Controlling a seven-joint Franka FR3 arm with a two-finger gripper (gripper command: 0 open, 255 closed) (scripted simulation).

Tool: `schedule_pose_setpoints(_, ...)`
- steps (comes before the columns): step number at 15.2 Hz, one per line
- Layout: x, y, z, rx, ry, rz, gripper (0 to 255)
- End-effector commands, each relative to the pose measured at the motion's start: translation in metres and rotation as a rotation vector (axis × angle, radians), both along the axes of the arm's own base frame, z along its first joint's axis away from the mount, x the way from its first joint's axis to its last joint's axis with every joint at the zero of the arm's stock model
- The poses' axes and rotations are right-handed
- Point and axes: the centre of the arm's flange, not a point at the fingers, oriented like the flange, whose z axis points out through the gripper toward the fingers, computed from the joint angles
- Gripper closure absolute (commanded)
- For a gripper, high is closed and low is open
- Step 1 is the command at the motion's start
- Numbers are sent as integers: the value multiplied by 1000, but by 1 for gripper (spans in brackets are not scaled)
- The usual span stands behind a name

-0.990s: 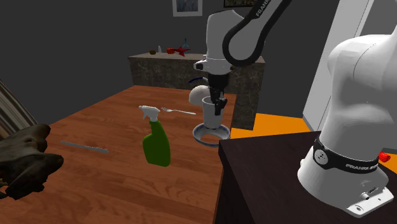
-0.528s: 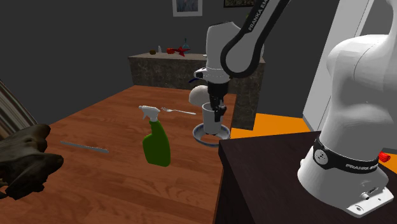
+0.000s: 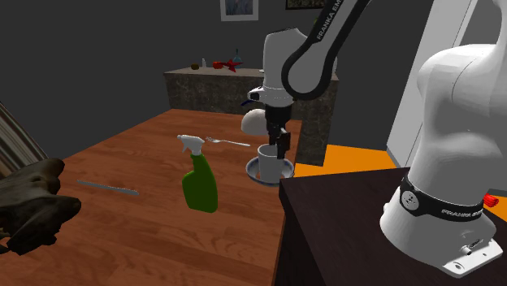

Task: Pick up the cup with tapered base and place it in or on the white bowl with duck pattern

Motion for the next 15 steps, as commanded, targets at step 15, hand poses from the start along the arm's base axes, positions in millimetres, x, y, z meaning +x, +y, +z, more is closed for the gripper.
schedule_pose_setpoints(15,2,4,50,0,0,0,0)
